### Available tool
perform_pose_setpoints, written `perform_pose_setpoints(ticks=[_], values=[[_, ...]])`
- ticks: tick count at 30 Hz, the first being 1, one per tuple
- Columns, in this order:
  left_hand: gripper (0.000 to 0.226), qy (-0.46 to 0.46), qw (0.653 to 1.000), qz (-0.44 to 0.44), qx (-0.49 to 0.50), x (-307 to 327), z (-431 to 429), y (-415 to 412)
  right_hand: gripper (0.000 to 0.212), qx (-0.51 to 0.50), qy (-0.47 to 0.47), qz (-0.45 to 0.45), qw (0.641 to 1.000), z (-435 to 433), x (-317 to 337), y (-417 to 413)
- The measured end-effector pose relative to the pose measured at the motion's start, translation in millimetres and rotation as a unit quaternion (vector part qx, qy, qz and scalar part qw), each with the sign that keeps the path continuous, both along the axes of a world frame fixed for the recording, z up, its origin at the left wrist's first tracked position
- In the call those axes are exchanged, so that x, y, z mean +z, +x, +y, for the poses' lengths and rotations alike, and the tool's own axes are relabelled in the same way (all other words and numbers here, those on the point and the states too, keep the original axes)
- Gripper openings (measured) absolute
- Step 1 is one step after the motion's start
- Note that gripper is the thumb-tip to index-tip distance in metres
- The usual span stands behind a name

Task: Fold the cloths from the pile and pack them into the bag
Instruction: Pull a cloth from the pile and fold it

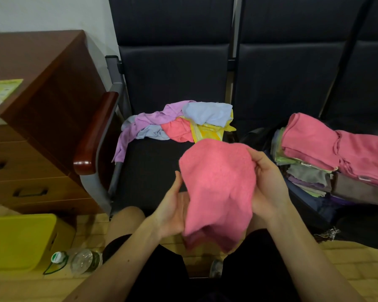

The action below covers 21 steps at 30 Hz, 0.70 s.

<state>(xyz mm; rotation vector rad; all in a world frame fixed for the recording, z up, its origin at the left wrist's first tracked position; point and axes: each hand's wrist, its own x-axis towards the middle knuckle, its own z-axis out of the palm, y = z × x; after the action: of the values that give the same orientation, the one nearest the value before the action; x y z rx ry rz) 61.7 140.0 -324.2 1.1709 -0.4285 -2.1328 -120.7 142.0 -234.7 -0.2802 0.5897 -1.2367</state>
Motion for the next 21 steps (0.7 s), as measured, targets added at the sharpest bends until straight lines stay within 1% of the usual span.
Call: perform_pose_setpoints(ticks=[1,2,4,6,7,8,9,10,11,12,13,14,16,19,21], values=[[0.099,-0.001,0.999,0.033,-0.032,-3,2,1,0.022,-0.005,0.0,0.006,1.0,-3,-2,-3],[0.107,0.001,0.998,0.039,-0.058,-6,5,2,0.025,-0.009,0.002,0.013,1.0,-5,-2,-6],[0.111,-0.022,0.993,0.034,-0.111,-6,9,5,0.025,-0.02,0.011,0.034,0.999,-11,-4,-11],[0.102,-0.061,0.989,0.001,-0.132,-7,11,11,0.026,-0.045,0.017,0.043,0.998,-17,-6,-18],[0.097,-0.087,0.988,-0.018,-0.13,-7,10,14,0.031,-0.057,0.015,0.039,0.998,-18,-7,-19],[0.087,-0.121,0.984,-0.025,-0.125,-2,9,16,0.04,-0.053,0.015,0.03,0.998,-18,-9,-20],[0.071,-0.15,0.982,-0.023,-0.108,8,8,16,0.049,-0.033,0.022,0.03,0.999,-16,-15,-18],[0.055,-0.168,0.982,-0.018,-0.081,15,4,17,0.053,0.006,0.034,0.048,0.998,-9,-22,-13],[0.041,-0.173,0.984,-0.02,-0.042,24,-1,17,0.052,0.067,0.041,0.087,0.993,-2,-33,-7],[0.034,-0.175,0.984,-0.028,-0.006,34,-7,17,0.046,0.127,0.047,0.131,0.982,7,-44,1],[0.034,-0.176,0.983,-0.049,0.022,41,-14,16,0.041,0.171,0.051,0.167,0.97,15,-53,5],[0.038,-0.181,0.98,-0.071,0.036,44,-20,17,0.036,0.188,0.054,0.181,0.964,19,-59,7],[0.039,-0.195,0.974,-0.112,0.034,50,-25,16,0.033,0.145,0.058,0.183,0.971,13,-63,3],[0.028,-0.206,0.967,-0.15,0.029,54,-26,16,0.045,0.075,0.056,0.204,0.974,2,-53,-8],[0.029,-0.214,0.963,-0.16,0.03,56,-27,17,0.038,0.064,0.022,0.229,0.971,-2,-49,-10]])
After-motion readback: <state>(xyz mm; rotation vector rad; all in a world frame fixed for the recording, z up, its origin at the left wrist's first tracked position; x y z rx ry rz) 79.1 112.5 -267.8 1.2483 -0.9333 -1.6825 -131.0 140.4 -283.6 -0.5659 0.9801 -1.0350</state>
